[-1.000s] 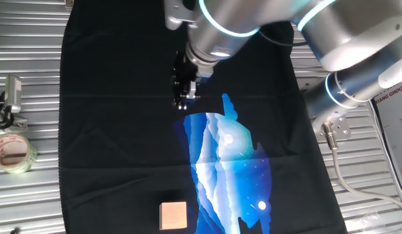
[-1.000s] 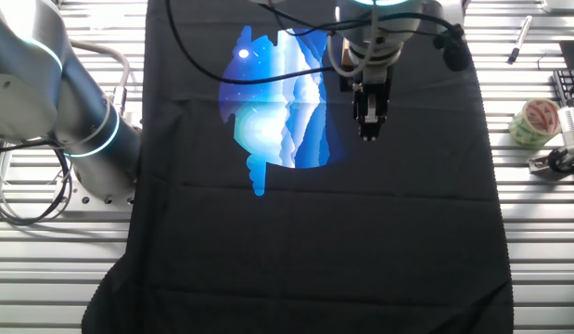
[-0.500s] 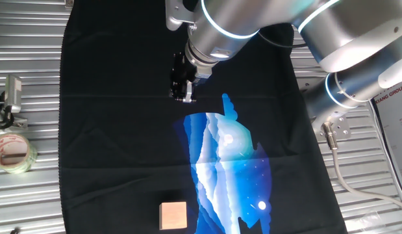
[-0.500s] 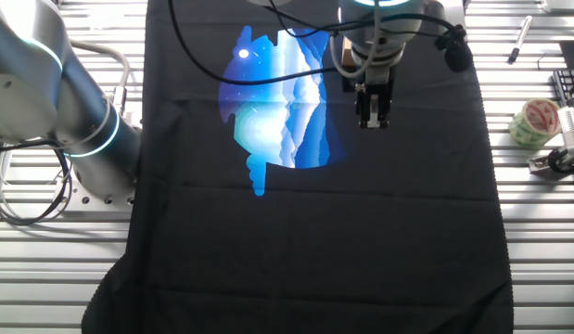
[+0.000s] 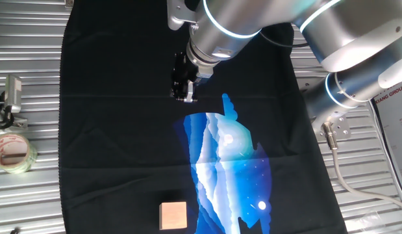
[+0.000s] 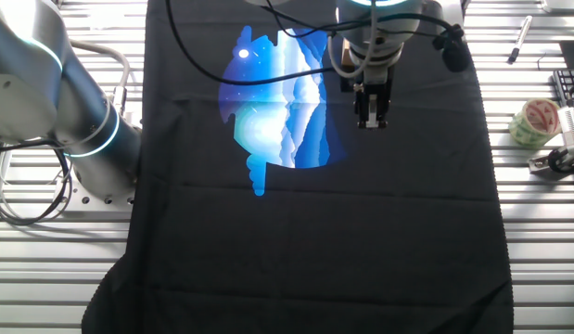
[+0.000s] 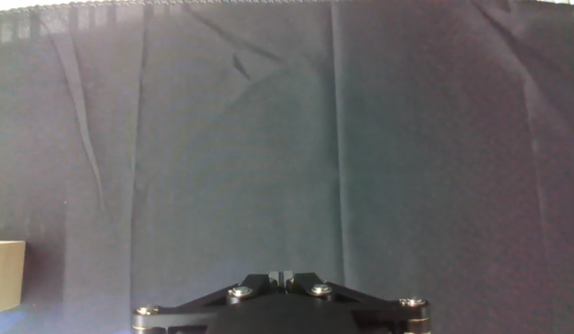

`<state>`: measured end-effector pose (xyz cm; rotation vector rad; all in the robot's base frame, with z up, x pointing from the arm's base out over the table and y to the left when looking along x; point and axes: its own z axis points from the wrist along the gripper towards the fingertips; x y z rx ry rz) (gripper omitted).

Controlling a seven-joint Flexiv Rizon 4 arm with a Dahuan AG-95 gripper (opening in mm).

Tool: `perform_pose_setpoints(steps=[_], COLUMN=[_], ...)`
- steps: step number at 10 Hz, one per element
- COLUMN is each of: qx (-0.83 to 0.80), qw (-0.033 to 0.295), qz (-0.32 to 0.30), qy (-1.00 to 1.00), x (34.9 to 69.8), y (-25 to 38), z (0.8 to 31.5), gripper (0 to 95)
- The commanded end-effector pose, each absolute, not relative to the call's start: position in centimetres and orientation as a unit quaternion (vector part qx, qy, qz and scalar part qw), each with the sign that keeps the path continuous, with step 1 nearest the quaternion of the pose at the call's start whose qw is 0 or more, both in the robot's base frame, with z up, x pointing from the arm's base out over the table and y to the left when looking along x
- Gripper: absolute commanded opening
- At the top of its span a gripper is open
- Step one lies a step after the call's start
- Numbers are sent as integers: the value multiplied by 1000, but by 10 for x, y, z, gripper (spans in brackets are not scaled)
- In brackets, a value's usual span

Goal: Approach and touch the side of the small block

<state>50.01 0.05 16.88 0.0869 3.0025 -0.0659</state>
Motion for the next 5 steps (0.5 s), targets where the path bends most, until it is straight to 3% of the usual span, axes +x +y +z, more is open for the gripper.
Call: perform_pose_setpoints(steps=[1,5], qx=[31,37], qw=[68,83], qz=[-24,-30], qy=[997,995], x=[501,500], y=[2,9], z=[166,149], gripper=[0,0])
